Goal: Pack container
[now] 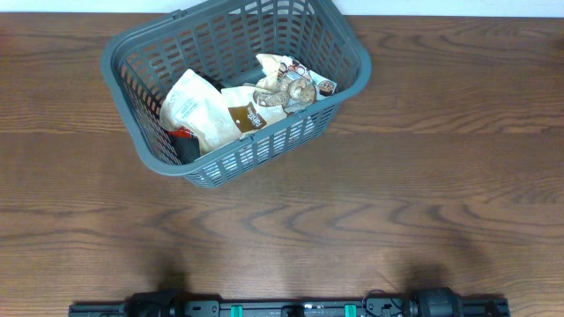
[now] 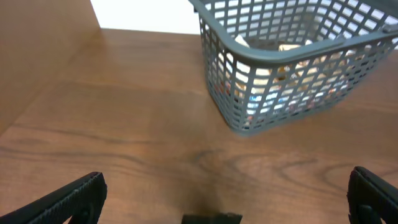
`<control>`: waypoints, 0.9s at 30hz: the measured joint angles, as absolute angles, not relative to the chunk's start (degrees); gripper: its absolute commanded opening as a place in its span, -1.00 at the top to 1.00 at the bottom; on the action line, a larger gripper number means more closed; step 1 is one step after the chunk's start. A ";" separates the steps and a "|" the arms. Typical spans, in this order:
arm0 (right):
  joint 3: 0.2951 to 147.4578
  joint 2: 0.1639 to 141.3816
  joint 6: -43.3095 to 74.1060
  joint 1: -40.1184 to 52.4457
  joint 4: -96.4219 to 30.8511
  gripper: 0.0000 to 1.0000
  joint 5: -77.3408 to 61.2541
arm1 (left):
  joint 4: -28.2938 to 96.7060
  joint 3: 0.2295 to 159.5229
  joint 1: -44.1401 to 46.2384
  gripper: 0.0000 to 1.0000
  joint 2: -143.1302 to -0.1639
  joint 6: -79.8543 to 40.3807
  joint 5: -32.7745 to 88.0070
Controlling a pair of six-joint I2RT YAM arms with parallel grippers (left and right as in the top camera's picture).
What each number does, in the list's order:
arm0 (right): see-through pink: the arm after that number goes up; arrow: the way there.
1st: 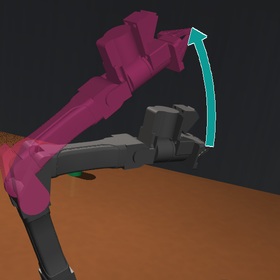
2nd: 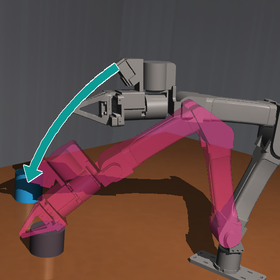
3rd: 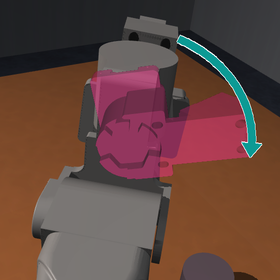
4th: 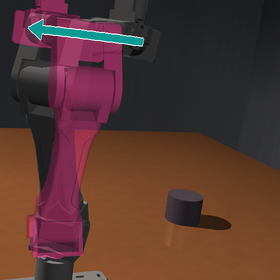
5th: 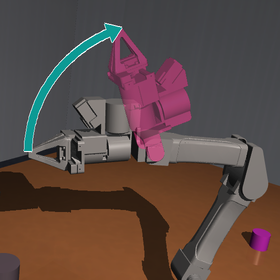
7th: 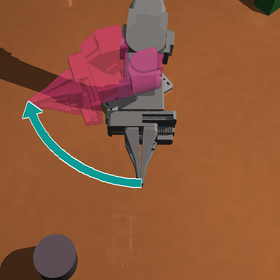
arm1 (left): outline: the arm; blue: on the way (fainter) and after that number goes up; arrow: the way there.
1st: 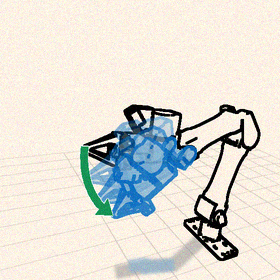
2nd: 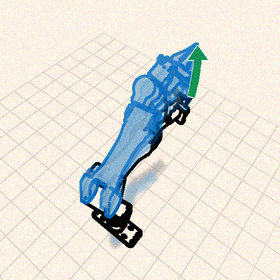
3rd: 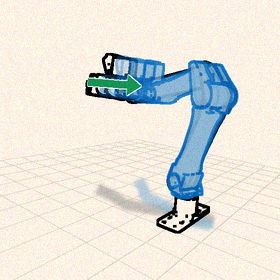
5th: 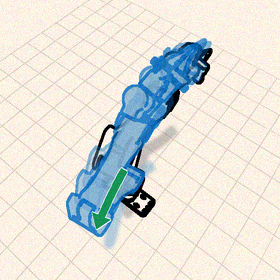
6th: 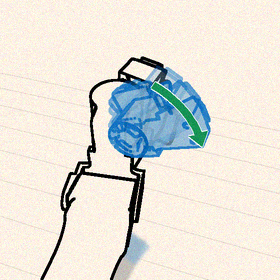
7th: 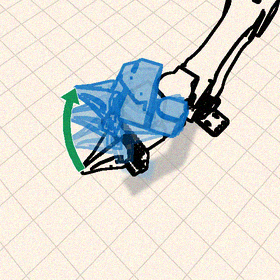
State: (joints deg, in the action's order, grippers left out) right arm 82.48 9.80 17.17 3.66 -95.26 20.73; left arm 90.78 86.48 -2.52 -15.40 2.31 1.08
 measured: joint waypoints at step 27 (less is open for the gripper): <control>82.43 9.80 17.15 3.66 -96.60 -0.99 20.29 | 92.07 86.43 -2.52 -0.97 -15.40 2.31 1.08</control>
State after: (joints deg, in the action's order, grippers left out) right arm 82.43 9.80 17.15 3.66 -96.60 20.29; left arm 92.07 86.43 -2.52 -15.40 2.31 1.08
